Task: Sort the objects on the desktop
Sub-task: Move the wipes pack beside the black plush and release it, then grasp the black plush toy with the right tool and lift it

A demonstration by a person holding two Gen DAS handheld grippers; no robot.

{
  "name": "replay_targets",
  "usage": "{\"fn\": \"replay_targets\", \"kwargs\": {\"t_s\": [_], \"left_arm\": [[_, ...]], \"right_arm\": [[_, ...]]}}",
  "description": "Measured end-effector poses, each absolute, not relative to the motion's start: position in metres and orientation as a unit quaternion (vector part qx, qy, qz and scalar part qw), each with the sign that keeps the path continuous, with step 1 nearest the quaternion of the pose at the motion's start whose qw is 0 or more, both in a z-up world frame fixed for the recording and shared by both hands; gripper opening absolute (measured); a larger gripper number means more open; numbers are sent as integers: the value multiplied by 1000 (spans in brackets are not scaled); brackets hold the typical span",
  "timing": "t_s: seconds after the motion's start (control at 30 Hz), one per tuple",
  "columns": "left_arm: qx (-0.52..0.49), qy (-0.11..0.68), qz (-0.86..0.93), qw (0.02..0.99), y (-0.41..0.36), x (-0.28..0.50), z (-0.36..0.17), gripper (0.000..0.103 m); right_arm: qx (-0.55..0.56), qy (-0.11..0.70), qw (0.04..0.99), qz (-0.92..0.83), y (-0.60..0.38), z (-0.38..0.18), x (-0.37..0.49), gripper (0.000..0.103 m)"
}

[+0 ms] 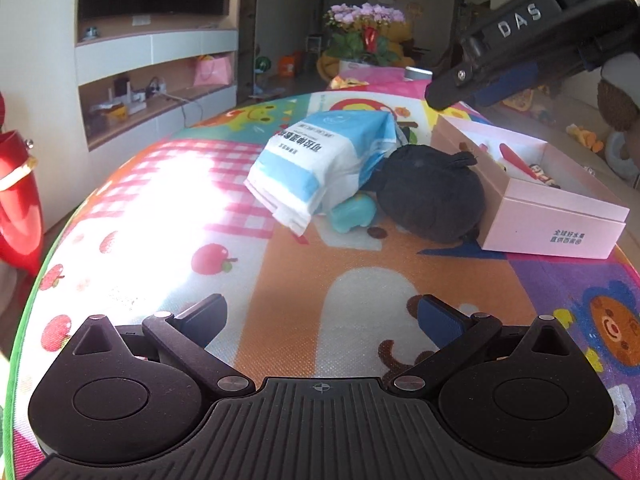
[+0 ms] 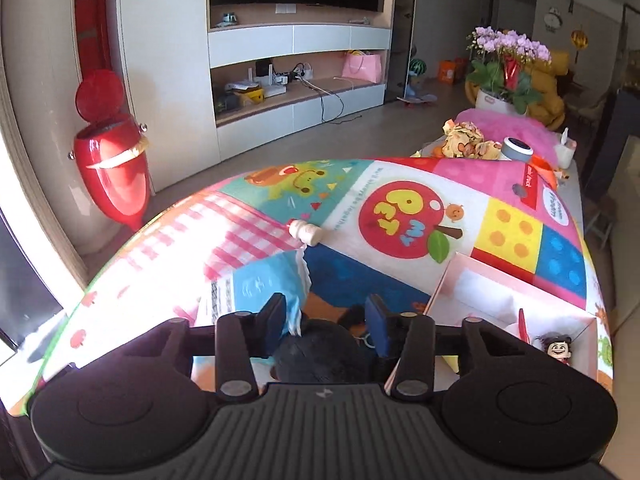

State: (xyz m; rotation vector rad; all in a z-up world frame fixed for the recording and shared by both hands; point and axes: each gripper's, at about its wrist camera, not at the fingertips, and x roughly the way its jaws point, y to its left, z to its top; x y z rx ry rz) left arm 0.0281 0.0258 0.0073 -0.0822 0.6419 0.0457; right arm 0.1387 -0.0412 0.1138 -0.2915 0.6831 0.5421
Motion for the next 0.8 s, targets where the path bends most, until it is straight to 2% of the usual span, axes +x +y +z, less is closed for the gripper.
{"fn": "replay_targets", "kwargs": {"t_s": [0.17,0.27,0.4,0.5,0.7,0.8], "left_arm": [[-11,319,36,947,29,23,8,103],[7,322,44,946,37,17,8,103],[14,328,53,943,51,10,9,103],[15,335,62,940,60,4,9,103],[12,340,59,938,67,-3,9,103],[27,339,58,939,61,-2,9,103]], "right_arm": [[-271,275,885,261,-15,66,124,82],[-317,264,873,260,-1,41,121,83],[-287,277,877,268,1,30,124,83],[-269,261,880,293,-7,35,107,80],[-203,270,835,433,-51,64,52,80],[-183,251,843,439,-67,73,38,81]]}}
